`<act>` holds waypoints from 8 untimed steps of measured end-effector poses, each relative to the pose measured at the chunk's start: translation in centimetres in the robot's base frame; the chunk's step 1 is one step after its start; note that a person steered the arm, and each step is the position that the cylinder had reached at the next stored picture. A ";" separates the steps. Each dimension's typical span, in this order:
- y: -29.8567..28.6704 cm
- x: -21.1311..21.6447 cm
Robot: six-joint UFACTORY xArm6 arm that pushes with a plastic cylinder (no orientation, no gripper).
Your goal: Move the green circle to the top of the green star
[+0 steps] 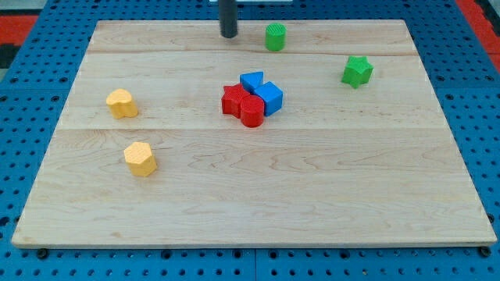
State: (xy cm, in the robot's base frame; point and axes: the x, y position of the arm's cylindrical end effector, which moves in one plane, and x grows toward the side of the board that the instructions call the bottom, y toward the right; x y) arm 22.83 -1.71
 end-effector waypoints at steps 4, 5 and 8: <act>7.5 -1.6; 13.7 -0.5; 15.4 -0.9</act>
State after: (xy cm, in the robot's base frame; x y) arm 21.88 13.74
